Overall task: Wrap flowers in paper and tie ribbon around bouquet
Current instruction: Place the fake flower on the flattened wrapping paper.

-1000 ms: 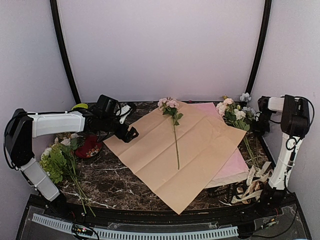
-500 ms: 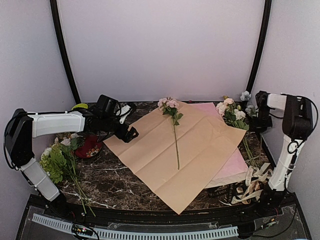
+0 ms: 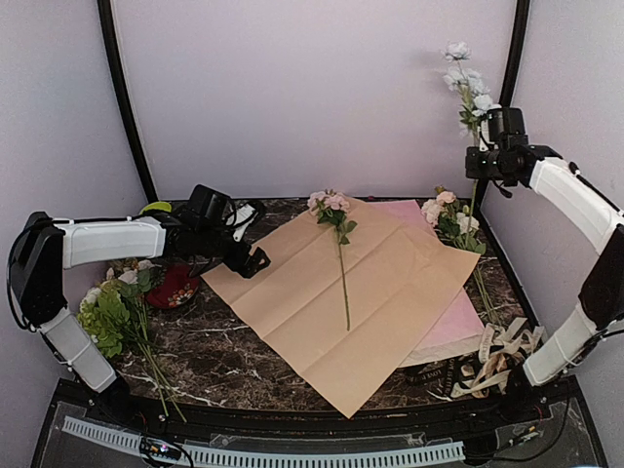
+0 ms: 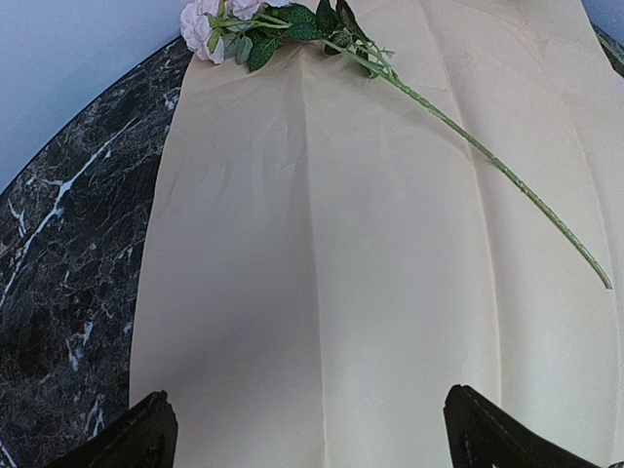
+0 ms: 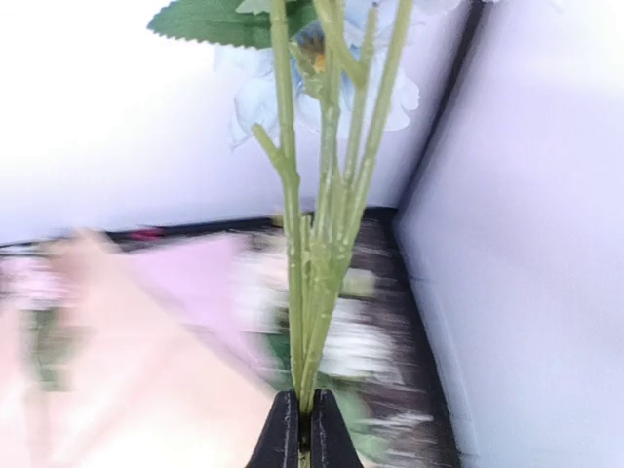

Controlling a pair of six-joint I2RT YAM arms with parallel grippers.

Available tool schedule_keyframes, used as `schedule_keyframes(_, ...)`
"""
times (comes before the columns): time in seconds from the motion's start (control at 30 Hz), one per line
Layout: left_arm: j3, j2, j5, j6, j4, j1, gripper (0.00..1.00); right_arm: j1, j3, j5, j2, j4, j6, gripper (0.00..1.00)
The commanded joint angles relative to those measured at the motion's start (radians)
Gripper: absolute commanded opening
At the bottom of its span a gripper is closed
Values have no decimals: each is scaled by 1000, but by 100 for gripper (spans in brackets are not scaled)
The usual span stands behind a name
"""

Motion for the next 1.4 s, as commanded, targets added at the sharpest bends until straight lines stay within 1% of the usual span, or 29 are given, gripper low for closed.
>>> schedule_keyframes(0.0, 22, -12, 18, 7, -23, -1, 99, 151, -22, -500, 49, 228, 185, 0)
schedule_keyframes(0.1, 21, -15, 15, 6, -27, -1, 99, 269, 30, -651, 187, 266, 304, 0)
schedule_keyframes(0.17, 20, -17, 15, 7, -28, 0, 99, 339, 107, -696, 289, 221, 315, 0)
schedule_keyframes(0.2, 20, -19, 14, 6, -28, -1, 99, 385, 155, -671, 340, 168, 311, 0)
schedule_keyframes(0.27, 19, -18, 17, 7, -28, -2, 99, 438, 250, -608, 441, 64, 303, 0)
schedule_keyframes(0.43, 20, -18, 25, 5, -29, 0, 99, 498, 450, -571, 657, -135, 280, 0)
schedule_keyframes(0.5, 22, -17, 26, 5, -31, -1, 99, 504, 493, -556, 716, -189, 273, 0)
schedule_keyframes(0.63, 20, -16, 23, 7, -30, -1, 99, 511, 509, -509, 775, -216, 265, 0)
schedule_keyframes(0.8, 22, -13, 26, 7, -31, -1, 99, 520, 503, -477, 805, -201, 242, 0)
schedule_keyframes(0.93, 22, -13, 25, 9, -34, -1, 99, 523, 531, -473, 834, -237, 235, 0)
schedule_keyframes(0.97, 21, -15, 23, 9, -35, -1, 99, 523, 539, -458, 833, -252, 239, 3)
schedule_keyframes(1.1, 20, -17, 23, 11, -34, 0, 99, 506, 569, -410, 777, -293, 230, 31)
schedule_keyframes(1.13, 22, -16, 25, 11, -34, 0, 99, 495, 564, -407, 749, -293, 224, 35)
schedule_keyframes(1.2, 22, -16, 30, 10, -35, -1, 99, 463, 534, -400, 674, -277, 214, 40)
schedule_keyframes(1.3, 23, -15, 30, 10, -36, -2, 99, 386, 437, -403, 543, -232, 204, 41)
schedule_keyframes(1.33, 23, -15, 30, 9, -37, -1, 99, 350, 396, -396, 481, -218, 204, 39)
schedule_keyframes(1.37, 24, -15, 30, 10, -37, -1, 99, 308, 349, -379, 437, -211, 207, 35)
